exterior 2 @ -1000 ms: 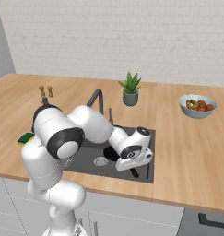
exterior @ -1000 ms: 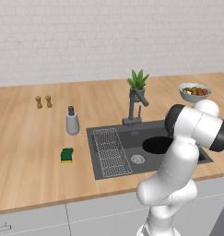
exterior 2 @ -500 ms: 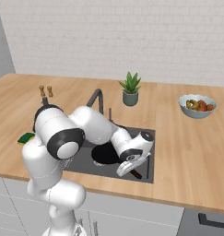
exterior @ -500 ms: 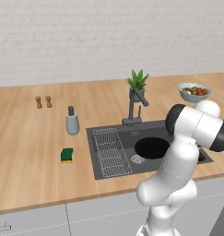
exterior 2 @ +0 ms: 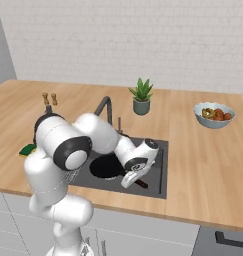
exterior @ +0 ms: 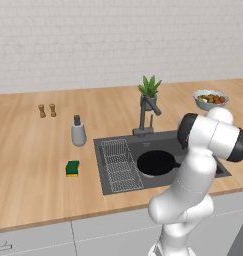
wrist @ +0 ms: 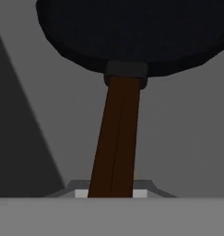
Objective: Pick the pan and sponge and place them into the sink. Then turn on the water.
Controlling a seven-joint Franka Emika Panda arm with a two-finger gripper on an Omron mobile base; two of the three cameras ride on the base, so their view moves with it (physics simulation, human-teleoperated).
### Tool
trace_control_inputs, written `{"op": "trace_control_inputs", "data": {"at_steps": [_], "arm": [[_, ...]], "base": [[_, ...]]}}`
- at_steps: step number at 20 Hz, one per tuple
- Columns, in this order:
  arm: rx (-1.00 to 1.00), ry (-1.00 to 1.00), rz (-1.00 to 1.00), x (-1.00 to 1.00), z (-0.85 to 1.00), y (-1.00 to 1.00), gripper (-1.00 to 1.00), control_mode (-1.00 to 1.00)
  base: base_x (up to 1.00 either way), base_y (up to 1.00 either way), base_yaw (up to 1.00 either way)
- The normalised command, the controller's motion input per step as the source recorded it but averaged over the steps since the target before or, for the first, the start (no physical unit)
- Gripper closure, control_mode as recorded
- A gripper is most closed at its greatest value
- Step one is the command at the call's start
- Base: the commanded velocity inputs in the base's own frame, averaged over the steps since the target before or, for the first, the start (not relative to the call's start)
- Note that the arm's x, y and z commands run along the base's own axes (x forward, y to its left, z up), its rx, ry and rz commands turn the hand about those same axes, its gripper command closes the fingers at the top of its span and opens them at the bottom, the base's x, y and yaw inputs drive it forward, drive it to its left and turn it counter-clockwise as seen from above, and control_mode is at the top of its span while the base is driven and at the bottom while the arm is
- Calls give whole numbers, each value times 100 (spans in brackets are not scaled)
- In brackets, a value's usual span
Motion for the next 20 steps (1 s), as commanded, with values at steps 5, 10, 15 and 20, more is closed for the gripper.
{"op": "trace_control_inputs", "data": {"at_steps": [5,10,15,20], "arm": [[0,-4,2,37,-13,2,100,-100],[0,-2,0,28,-36,0,100,-100],[0,-1,0,30,-47,3,100,-100],[0,-4,0,24,-32,0,100,-100]], "base": [[0,0,0],[0,0,0],[0,0,0],[0,0,0]]}}
